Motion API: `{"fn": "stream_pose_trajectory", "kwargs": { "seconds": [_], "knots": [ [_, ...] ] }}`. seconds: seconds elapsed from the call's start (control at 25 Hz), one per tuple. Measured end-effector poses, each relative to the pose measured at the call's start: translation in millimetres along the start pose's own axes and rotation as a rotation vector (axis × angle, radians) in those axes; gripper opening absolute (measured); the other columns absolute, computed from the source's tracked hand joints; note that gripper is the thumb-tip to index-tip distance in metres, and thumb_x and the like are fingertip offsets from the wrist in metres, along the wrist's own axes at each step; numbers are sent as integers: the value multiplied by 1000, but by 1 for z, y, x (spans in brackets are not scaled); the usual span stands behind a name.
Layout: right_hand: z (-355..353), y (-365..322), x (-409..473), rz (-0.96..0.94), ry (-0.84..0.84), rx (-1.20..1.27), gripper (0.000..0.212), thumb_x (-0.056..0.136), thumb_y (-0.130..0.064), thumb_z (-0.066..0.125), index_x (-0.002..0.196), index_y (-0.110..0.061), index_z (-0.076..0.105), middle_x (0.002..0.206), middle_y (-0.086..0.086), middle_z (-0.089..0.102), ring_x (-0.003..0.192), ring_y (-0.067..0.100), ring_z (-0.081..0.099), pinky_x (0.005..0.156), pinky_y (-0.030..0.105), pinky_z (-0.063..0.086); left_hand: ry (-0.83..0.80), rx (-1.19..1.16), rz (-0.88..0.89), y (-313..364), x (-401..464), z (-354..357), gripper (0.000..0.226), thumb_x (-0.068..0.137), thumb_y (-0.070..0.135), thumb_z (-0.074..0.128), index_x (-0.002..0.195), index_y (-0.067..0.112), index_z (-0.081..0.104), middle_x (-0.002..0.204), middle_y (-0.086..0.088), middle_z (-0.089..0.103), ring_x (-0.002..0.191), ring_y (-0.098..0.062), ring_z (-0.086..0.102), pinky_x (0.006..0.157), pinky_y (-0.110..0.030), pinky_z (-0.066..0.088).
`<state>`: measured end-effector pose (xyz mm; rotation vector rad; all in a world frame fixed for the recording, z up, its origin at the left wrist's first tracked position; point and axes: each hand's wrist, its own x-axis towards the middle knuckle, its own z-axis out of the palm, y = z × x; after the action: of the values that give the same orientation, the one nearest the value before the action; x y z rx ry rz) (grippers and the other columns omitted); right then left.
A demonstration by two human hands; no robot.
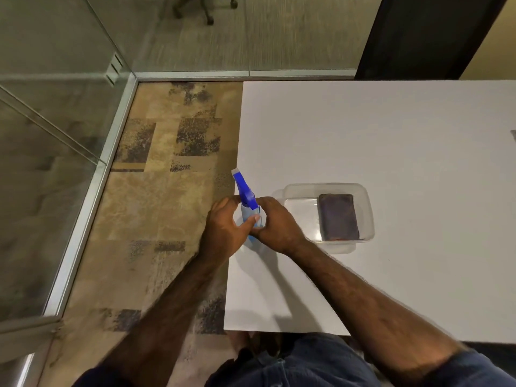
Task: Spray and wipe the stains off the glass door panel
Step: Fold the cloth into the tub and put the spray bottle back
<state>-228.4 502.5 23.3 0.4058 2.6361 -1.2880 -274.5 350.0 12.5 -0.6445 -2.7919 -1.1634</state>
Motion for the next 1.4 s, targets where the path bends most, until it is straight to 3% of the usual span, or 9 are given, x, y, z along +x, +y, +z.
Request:
{"fn": "stream_pose_trajectory", "kwargs": {
  "seconds": [0.2, 0.32, 0.56, 0.76, 0.92, 1.04, 1.2, 1.28, 1.4],
  "knots": [
    [2, 5, 4, -44, 29, 0, 59, 97, -44, 79, 145, -14, 61, 140, 10, 71, 120, 29, 67, 103, 41, 54, -75, 31, -53, 5, 5, 1, 56, 88, 33, 86, 127, -4, 70, 117, -21, 78, 106, -39, 75, 100, -51, 61],
    [-8, 1, 1, -85, 42, 61, 59, 98, -41, 79, 147, -15, 61, 141, 9, 71, 122, 29, 66, 104, 41, 53, -98, 52, -32, 20, 12, -10, 58, 90, 36, 83, 129, -4, 70, 120, -22, 77, 109, -39, 73, 100, -52, 59],
    [-77, -20, -13, -219, 188, 133, 58, 89, -33, 87, 142, -26, 65, 136, -4, 73, 116, 9, 65, 98, 32, 54, 40, 93, 331, 76, 45, -48, 50, 90, 44, 81, 117, 2, 74, 108, -13, 78, 100, -28, 72, 94, -45, 54],
    [-137, -19, -30, -128, 170, 83, 65, 87, -41, 90, 145, -28, 63, 135, -5, 72, 114, 17, 66, 95, 38, 58, -95, 28, 156, 127, 65, -37, 67, 84, 60, 74, 129, 10, 73, 122, -8, 78, 113, -24, 68, 108, -53, 50],
    [-149, 3, -38, -69, 191, 108, 61, 90, -30, 89, 145, -21, 64, 136, 1, 72, 119, 22, 66, 102, 44, 58, -201, -53, 74, 139, 65, -7, 66, 85, 62, 75, 136, 20, 68, 129, -2, 73, 124, -22, 61, 110, -48, 49],
    [-141, 29, -38, -20, 199, 165, 60, 91, -24, 89, 146, -16, 64, 135, 5, 74, 118, 21, 67, 97, 38, 58, -294, -62, 11, 135, 65, 23, 66, 87, 58, 80, 140, 22, 66, 135, 2, 72, 130, -23, 60, 114, -47, 49],
    [-123, 62, -32, 31, 179, 148, 60, 91, -24, 88, 145, -15, 64, 133, 4, 74, 110, 17, 64, 87, 26, 49, -335, -40, -51, 119, 56, 53, 65, 85, 55, 83, 138, 20, 69, 133, -1, 74, 129, -25, 63, 114, -44, 48],
    [-115, 73, -27, 32, 142, 133, 59, 92, -25, 88, 146, -16, 64, 134, 5, 74, 107, 14, 61, 90, 29, 49, -338, -38, -99, 114, 47, 61, 63, 85, 51, 85, 137, 19, 69, 133, -3, 74, 128, -22, 62, 110, -39, 44],
    [-107, 86, -22, 19, 101, 117, 61, 95, -28, 85, 149, -17, 61, 140, 7, 72, 112, 13, 60, 98, 38, 55, -279, -53, -29, 106, 33, 71, 59, 84, 43, 86, 129, 7, 73, 124, -11, 78, 116, -26, 69, 106, -51, 53]
  ]
}}
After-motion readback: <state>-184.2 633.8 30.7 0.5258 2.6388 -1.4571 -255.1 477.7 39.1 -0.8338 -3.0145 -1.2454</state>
